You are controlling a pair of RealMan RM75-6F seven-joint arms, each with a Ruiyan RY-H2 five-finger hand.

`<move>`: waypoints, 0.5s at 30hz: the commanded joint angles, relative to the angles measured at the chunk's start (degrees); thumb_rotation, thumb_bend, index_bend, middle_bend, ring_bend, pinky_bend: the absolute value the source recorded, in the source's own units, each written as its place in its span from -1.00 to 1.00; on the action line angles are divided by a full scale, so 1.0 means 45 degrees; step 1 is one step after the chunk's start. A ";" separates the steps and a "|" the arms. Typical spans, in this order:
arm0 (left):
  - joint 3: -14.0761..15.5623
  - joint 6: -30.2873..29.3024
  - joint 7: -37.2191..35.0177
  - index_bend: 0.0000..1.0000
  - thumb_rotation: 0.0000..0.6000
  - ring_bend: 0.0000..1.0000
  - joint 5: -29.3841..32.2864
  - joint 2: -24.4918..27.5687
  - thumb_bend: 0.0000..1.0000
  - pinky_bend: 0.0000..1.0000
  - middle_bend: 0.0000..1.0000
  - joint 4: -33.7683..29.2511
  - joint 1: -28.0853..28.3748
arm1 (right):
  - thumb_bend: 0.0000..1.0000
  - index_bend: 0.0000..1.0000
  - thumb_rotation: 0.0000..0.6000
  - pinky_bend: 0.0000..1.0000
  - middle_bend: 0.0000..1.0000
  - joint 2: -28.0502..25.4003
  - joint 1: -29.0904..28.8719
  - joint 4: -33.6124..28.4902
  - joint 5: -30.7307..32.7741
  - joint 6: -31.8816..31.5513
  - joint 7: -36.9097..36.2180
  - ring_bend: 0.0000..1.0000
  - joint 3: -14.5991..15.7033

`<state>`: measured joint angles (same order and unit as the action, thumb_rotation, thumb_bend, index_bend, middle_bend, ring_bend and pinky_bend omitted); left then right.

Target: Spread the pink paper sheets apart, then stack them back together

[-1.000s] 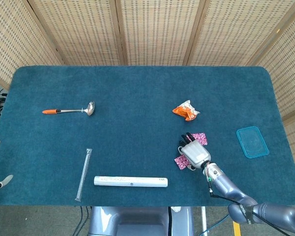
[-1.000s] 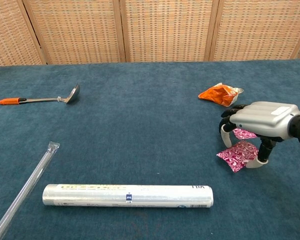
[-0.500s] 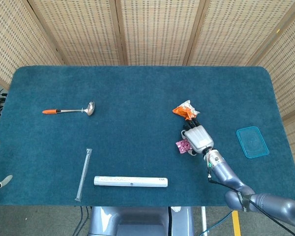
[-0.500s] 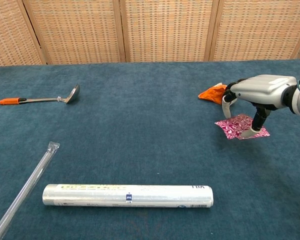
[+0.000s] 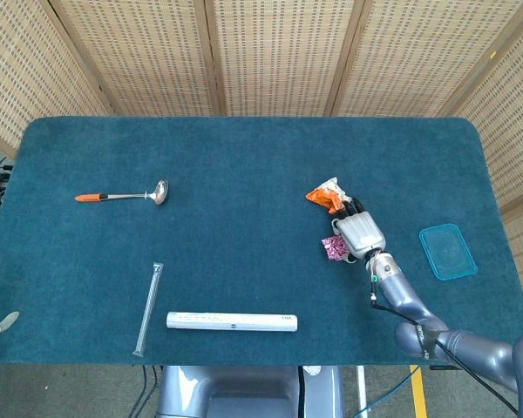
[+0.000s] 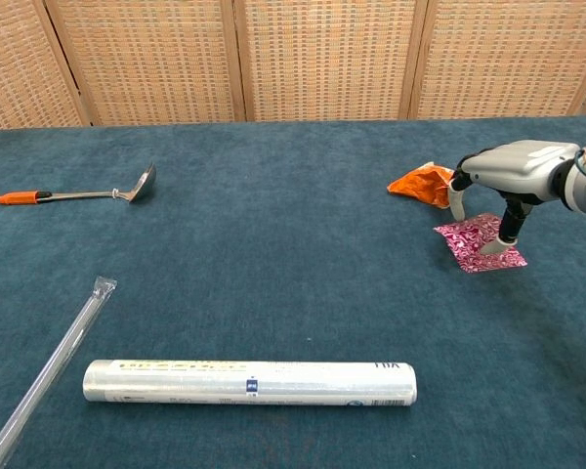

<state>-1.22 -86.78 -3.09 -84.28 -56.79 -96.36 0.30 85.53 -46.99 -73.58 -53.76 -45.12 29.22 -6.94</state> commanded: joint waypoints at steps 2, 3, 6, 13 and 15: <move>0.0000 0.0015 0.0023 -0.80 0.90 -1.00 0.0020 0.0000 -1.00 -1.00 -1.00 -0.0007 -0.0003 | -0.27 -0.11 1.00 -1.00 -0.57 0.0081 0.0002 0.0329 0.0079 0.0122 -0.0137 -1.00 0.0074; 0.0002 0.0021 0.0031 -0.81 0.91 -1.00 0.0020 0.0001 -1.00 -1.00 -1.00 -0.0012 -0.0001 | -0.27 -0.11 1.00 -1.00 -0.57 0.0100 0.0007 0.0379 0.0077 0.0131 -0.0166 -1.00 0.0085; 0.0010 0.0029 0.0055 -0.81 0.91 -1.00 0.0003 -0.0010 -1.00 -1.00 -1.00 -0.0031 0.0002 | -0.28 -0.16 1.00 -1.00 -0.58 0.0169 0.0014 0.0546 0.0097 0.0197 -0.0238 -1.00 0.0129; 0.0002 -0.0002 0.0108 -0.81 0.91 -1.00 0.0013 0.0015 -1.00 -1.00 -1.00 -0.0064 -0.0018 | -0.43 -0.24 1.00 -1.00 -0.62 0.0239 0.0016 0.0754 0.0067 0.0250 -0.0381 -1.00 0.0160; 0.0000 -0.0002 0.0112 -0.81 0.90 -1.00 0.0014 0.0009 -1.00 -1.00 -1.00 -0.0066 -0.0017 | -0.48 -0.27 1.00 -1.00 -0.63 0.0219 -0.0006 0.0754 0.0109 0.0289 -0.0360 -1.00 0.0159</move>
<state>-1.22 -86.79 -2.58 -84.22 -56.75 -96.66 0.22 86.54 -46.99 -70.18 -53.30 -43.85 27.57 -6.22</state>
